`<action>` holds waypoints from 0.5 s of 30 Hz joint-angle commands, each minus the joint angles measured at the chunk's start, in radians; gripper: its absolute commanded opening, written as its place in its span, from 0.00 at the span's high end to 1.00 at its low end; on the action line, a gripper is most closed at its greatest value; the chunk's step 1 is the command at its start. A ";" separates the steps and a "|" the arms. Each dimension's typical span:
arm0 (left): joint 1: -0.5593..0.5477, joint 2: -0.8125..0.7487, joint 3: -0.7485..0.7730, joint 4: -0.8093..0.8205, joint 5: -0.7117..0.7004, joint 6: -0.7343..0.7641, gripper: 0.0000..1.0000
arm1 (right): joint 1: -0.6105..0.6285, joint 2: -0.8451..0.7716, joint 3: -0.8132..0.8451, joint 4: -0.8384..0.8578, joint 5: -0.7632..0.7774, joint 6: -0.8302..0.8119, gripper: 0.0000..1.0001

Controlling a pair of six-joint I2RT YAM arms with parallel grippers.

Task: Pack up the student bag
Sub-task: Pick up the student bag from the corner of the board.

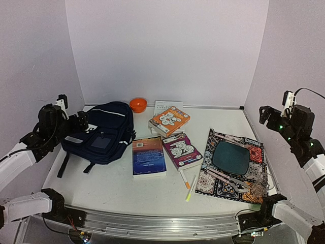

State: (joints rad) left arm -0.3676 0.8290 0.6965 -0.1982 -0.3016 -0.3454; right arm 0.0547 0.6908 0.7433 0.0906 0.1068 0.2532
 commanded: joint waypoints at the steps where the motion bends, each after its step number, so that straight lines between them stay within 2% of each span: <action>1: 0.002 0.088 0.096 0.042 -0.010 -0.001 0.01 | -0.003 0.008 0.013 0.046 -0.015 -0.028 0.02; 8: 0.002 0.400 0.288 0.021 0.053 0.050 0.01 | -0.004 0.037 0.016 0.049 -0.055 -0.030 0.02; 15: -0.012 0.803 0.605 -0.064 0.106 0.071 0.00 | -0.003 0.054 -0.006 0.071 -0.079 -0.025 0.02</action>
State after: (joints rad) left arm -0.3679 1.4750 1.1363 -0.2113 -0.2294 -0.3060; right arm 0.0547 0.7409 0.7430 0.1011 0.0536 0.2325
